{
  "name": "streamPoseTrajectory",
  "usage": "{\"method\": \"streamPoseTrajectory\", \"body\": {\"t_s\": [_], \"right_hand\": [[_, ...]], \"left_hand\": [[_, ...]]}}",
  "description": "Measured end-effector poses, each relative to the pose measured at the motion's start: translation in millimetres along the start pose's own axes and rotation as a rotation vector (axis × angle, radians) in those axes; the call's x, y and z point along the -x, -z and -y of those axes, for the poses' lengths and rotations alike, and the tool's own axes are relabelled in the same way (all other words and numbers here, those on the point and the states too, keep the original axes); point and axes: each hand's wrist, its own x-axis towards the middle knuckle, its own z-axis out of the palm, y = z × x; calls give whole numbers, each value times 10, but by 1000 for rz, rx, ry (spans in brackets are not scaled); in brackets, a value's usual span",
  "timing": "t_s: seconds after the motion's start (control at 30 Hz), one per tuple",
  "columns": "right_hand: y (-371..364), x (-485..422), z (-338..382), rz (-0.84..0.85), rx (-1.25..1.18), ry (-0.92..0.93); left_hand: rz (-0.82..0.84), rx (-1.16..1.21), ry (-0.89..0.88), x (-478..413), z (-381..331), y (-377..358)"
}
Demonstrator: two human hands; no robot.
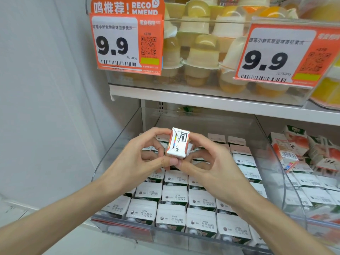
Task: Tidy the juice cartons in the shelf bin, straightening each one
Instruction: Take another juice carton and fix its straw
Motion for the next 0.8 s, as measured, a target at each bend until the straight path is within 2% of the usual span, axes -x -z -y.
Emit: {"method": "streamPoseTrajectory", "body": {"t_s": [0.13, 0.37, 0.57, 0.8], "right_hand": [[6, -26, -51, -21, 71, 55], [-28, -8, -32, 9, 37, 93], [16, -43, -60, -39, 80, 65], [99, -62, -91, -119, 47, 51]], "left_hand": [[19, 1, -46, -7, -4, -12], [9, 21, -119, 2, -72, 3], [21, 164, -45, 44, -57, -27], [-20, 43, -3, 16, -11, 22]]}}
